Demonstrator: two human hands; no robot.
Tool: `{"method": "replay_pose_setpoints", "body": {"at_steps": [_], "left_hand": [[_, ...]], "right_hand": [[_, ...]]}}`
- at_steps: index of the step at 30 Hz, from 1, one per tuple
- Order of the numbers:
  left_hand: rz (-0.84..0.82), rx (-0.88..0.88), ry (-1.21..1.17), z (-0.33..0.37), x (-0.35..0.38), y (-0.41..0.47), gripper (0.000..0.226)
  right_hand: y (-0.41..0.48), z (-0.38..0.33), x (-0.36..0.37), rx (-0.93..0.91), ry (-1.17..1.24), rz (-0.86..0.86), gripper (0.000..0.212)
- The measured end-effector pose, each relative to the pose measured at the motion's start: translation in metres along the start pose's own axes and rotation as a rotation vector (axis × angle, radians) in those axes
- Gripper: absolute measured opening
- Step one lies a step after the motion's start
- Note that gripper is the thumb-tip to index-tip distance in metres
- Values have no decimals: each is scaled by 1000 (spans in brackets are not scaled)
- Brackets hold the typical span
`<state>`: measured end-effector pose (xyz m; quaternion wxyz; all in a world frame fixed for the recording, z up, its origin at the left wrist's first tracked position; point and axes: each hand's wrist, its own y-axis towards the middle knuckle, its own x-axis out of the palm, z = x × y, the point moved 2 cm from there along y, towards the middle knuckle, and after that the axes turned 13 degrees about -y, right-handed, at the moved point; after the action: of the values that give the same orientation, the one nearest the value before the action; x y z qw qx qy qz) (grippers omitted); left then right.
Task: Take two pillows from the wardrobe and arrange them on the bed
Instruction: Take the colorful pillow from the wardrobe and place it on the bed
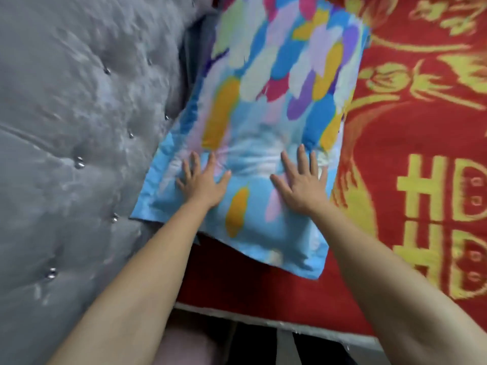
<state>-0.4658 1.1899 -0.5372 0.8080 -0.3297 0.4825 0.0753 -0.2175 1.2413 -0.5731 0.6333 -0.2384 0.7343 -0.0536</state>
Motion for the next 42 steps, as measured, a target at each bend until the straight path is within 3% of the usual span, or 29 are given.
{"method": "replay_pose_setpoints", "body": {"at_steps": [5,11,14,21,24,26,29,31,38,42], "left_hand": [[138,12,48,9,16,11,65],[260,42,46,26,16,2,48],[437,117,-61,33,2,-14,41],[780,323,-345,59,-67,-42,31],[907,361,-355,58,-79,-48,30],[815,286,-315,48,-62,-54,33],[393,75,-146,18,-5,-58,47],[266,50,-54,-2,27,-58,57],[220,152,-17,-14,44,-52,71],[125,99,27,-13,44,-50,74]], "right_hand": [[1,-1,11,58,74,199,77],[-14,-5,7,621,579,111,138],[-18,-10,-9,574,595,224,130],[-18,-36,-79,307,556,756,95],[-19,-39,-89,269,562,830,89],[-17,-34,-82,243,477,732,85],[-11,-15,-52,245,314,372,85],[-10,-5,-33,250,265,231,85],[-38,-8,0,200,172,396,76],[-70,-1,26,152,187,235,75]]}}
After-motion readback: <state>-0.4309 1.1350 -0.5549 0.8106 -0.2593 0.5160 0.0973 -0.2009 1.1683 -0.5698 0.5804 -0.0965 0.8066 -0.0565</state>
